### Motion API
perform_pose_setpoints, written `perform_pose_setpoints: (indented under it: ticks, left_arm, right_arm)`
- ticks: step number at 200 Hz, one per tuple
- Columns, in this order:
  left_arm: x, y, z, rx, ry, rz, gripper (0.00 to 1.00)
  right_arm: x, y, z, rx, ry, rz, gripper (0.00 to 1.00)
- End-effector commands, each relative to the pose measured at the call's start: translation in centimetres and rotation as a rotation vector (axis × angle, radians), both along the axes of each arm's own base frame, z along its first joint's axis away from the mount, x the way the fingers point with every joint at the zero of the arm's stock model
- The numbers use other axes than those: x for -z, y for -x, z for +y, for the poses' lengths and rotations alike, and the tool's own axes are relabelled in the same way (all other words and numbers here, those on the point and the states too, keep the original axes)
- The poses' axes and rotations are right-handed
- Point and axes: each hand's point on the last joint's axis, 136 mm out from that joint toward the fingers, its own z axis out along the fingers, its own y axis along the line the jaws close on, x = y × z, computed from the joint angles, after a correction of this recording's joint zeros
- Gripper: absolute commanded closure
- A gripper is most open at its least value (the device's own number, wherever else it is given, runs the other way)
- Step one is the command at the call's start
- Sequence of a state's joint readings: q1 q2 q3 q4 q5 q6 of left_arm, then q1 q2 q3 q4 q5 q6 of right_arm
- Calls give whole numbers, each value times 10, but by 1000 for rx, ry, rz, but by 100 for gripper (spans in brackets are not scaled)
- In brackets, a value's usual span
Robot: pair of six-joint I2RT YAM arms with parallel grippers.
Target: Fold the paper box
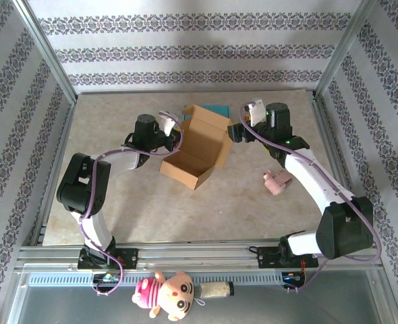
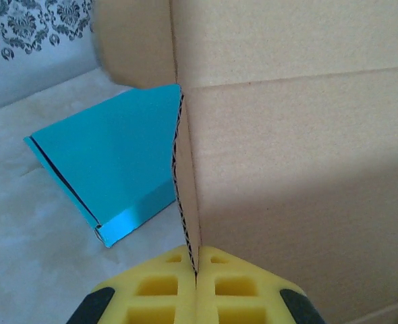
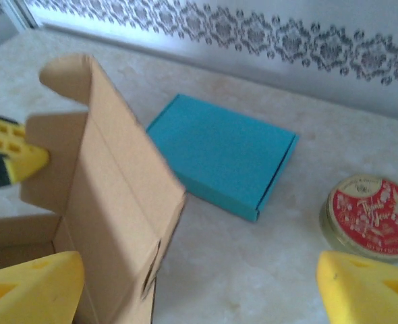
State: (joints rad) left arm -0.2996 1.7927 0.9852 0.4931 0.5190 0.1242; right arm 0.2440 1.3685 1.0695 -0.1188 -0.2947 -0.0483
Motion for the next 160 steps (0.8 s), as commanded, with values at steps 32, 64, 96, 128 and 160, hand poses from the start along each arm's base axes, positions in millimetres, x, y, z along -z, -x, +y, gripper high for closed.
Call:
perform_pose_setpoints:
  ticks: [32, 64, 96, 128, 160]
  left_arm:
    - [-73, 14, -7, 85, 75, -386, 100]
    - [-75, 16, -5, 79, 74, -392, 100]
    - [-78, 16, -3, 68, 52, -408, 100]
    - [-80, 18, -2, 69, 56, -412, 100]
    - [-80, 15, -3, 62, 66, -402, 100]
  right_arm:
    - [-38, 6, 45, -278, 38, 8, 2]
    - [-16, 4, 79, -373, 124, 127, 2]
    - [4, -3, 94, -386, 231, 169, 12]
    - [16, -13, 84, -356, 344, 173, 38]
    - [18, -10, 81, -392, 452, 145, 59]
